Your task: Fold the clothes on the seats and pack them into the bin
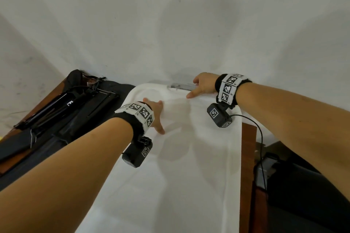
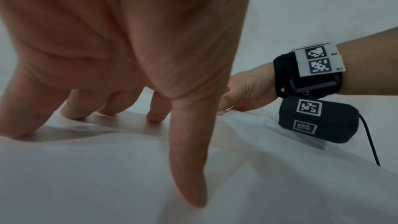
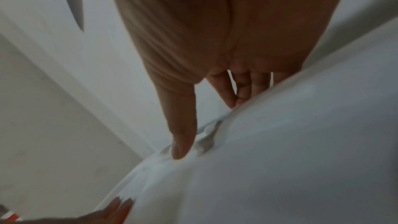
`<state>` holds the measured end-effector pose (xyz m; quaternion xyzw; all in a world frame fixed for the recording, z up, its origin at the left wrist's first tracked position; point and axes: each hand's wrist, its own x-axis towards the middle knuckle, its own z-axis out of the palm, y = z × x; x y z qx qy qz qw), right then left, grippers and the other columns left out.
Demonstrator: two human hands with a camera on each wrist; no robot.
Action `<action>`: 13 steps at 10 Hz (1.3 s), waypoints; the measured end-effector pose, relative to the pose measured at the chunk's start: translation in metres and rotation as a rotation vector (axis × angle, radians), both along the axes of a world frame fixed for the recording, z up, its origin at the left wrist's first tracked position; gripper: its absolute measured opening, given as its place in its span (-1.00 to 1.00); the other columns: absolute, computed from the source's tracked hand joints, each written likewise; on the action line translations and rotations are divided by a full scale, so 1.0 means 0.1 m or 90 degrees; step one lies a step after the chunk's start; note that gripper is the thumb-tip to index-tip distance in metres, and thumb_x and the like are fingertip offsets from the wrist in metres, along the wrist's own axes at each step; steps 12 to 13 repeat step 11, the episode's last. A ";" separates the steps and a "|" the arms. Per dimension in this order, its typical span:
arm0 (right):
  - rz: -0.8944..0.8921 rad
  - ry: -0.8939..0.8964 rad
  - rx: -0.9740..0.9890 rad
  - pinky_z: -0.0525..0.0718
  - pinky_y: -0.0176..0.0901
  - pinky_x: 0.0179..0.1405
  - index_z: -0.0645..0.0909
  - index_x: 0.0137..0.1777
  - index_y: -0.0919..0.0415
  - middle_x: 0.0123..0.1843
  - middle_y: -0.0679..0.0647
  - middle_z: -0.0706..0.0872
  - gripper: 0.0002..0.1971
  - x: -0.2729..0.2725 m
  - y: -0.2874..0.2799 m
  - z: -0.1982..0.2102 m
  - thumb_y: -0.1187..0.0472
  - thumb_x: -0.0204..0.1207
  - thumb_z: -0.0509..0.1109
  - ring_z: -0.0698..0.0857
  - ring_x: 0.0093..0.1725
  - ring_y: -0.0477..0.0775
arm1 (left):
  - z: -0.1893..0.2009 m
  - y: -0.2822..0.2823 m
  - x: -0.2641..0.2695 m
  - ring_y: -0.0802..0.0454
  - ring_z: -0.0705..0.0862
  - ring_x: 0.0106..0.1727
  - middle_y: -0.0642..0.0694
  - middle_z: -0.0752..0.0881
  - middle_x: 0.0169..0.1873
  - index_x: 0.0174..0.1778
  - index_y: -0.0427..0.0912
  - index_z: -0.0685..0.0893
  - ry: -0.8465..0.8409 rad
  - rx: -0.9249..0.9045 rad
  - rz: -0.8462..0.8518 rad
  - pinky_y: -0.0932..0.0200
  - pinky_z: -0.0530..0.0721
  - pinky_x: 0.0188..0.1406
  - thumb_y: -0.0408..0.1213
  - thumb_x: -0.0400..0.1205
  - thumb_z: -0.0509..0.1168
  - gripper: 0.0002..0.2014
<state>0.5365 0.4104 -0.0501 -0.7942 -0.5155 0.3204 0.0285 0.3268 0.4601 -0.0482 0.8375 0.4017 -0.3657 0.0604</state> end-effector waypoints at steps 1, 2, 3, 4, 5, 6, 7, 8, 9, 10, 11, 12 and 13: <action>0.004 0.052 0.049 0.62 -0.10 0.20 0.65 0.36 0.19 0.16 0.05 0.75 -0.38 0.00 -0.06 -0.04 -0.11 0.36 0.61 0.70 0.16 0.11 | -0.03 0.01 -0.01 -0.38 0.51 0.40 -0.41 0.16 0.56 0.68 -0.03 -0.04 -0.010 0.001 0.009 -0.23 0.56 0.35 0.24 0.28 0.55 0.20; -0.011 0.087 0.094 0.62 -0.09 0.25 0.67 0.33 0.16 0.19 0.09 0.75 -0.47 -0.03 -0.14 -0.10 0.03 0.37 0.63 0.70 0.18 0.12 | -0.02 0.01 -0.02 -0.38 0.51 0.39 -0.39 0.16 0.55 0.67 -0.03 -0.02 -0.021 -0.001 0.006 -0.23 0.57 0.35 0.23 0.27 0.56 0.19; -0.034 0.103 0.133 0.59 -0.01 0.34 0.63 0.36 0.18 0.26 0.11 0.72 -0.42 -0.04 -0.19 -0.19 0.09 0.35 0.66 0.68 0.24 0.12 | -0.03 0.01 -0.03 -0.39 0.48 0.42 -0.40 0.14 0.56 0.67 -0.02 0.01 -0.031 0.002 0.003 -0.24 0.56 0.36 0.22 0.27 0.57 0.18; -0.052 0.091 0.156 0.60 0.00 0.34 0.64 0.35 0.12 0.25 0.08 0.73 -0.43 -0.06 -0.22 -0.25 0.07 0.33 0.67 0.69 0.23 0.10 | -0.05 0.01 -0.05 -0.39 0.43 0.46 -0.41 0.11 0.58 0.68 -0.01 -0.02 -0.039 0.007 0.004 -0.24 0.54 0.39 0.22 0.28 0.56 0.19; -0.079 0.082 0.192 0.62 -0.06 0.29 0.69 0.27 0.10 0.20 0.05 0.76 -0.49 -0.09 -0.24 -0.30 0.10 0.31 0.68 0.71 0.20 0.07 | -0.07 0.01 -0.06 -0.40 0.41 0.48 -0.40 0.09 0.58 0.68 0.00 -0.05 -0.043 0.015 0.006 -0.24 0.53 0.39 0.21 0.29 0.56 0.19; -0.102 0.082 0.221 0.62 -0.03 0.32 0.72 0.21 0.12 0.19 0.07 0.76 -0.54 -0.13 -0.25 -0.34 0.14 0.30 0.69 0.71 0.20 0.08 | -0.09 0.01 -0.09 -0.38 0.41 0.48 -0.40 0.10 0.58 0.68 0.00 -0.04 -0.056 0.018 0.000 -0.22 0.52 0.40 0.22 0.30 0.55 0.17; -0.108 0.093 0.211 0.61 -0.01 0.33 0.69 0.25 0.12 0.21 0.09 0.75 -0.54 -0.16 -0.28 -0.33 0.14 0.35 0.66 0.70 0.21 0.10 | -0.09 -0.01 -0.11 -0.38 0.38 0.50 -0.40 0.07 0.60 0.69 0.01 -0.08 -0.061 0.023 -0.007 -0.21 0.51 0.42 0.21 0.33 0.53 0.17; -0.091 0.069 0.194 0.62 -0.08 0.24 0.61 0.35 0.12 0.23 0.09 0.71 -0.52 -0.22 -0.33 -0.30 0.10 0.44 0.59 0.69 0.21 0.14 | -0.06 -0.05 -0.14 -0.38 0.31 0.55 -0.37 0.03 0.61 0.69 0.04 -0.09 -0.081 0.027 -0.002 -0.22 0.47 0.45 0.19 0.35 0.53 0.15; -0.087 0.021 0.183 0.57 -0.14 0.07 0.57 0.39 0.15 0.21 0.10 0.67 -0.54 -0.39 -0.43 -0.17 0.04 0.53 0.49 0.67 0.20 0.17 | -0.02 -0.07 -0.24 -0.29 0.26 0.60 -0.25 0.05 0.64 0.69 0.07 0.02 -0.161 0.002 0.048 -0.17 0.37 0.53 0.14 0.42 0.50 0.03; -0.130 0.016 0.208 0.59 -0.10 0.08 0.62 0.32 0.23 0.16 0.13 0.68 -0.60 -0.57 -0.56 -0.01 0.00 0.60 0.40 0.67 0.17 0.18 | 0.04 0.00 -0.44 -0.15 0.36 0.55 -0.14 0.31 0.59 0.61 -0.08 0.30 -0.277 -0.005 0.122 -0.01 0.36 0.52 0.05 0.57 0.38 -0.27; -0.208 0.059 0.297 0.60 -0.03 -0.02 0.67 0.03 0.38 -0.03 0.26 0.71 -0.65 -0.81 -0.73 0.23 0.03 0.62 0.36 0.64 -0.05 0.14 | 0.21 0.05 -0.73 -0.12 0.53 0.42 -0.12 0.54 0.44 0.45 -0.15 0.52 -0.390 0.008 0.163 0.04 0.47 0.43 -0.04 0.62 0.33 -0.50; -0.208 0.059 0.297 0.60 -0.03 -0.02 0.67 0.03 0.38 -0.03 0.26 0.71 -0.65 -0.81 -0.73 0.23 0.03 0.62 0.36 0.64 -0.05 0.14 | 0.21 0.05 -0.73 -0.12 0.53 0.42 -0.12 0.54 0.44 0.45 -0.15 0.52 -0.390 0.008 0.163 0.04 0.47 0.43 -0.04 0.62 0.33 -0.50; -0.208 0.059 0.297 0.60 -0.03 -0.02 0.67 0.03 0.38 -0.03 0.26 0.71 -0.65 -0.81 -0.73 0.23 0.03 0.62 0.36 0.64 -0.05 0.14 | 0.21 0.05 -0.73 -0.12 0.53 0.42 -0.12 0.54 0.44 0.45 -0.15 0.52 -0.390 0.008 0.163 0.04 0.47 0.43 -0.04 0.62 0.33 -0.50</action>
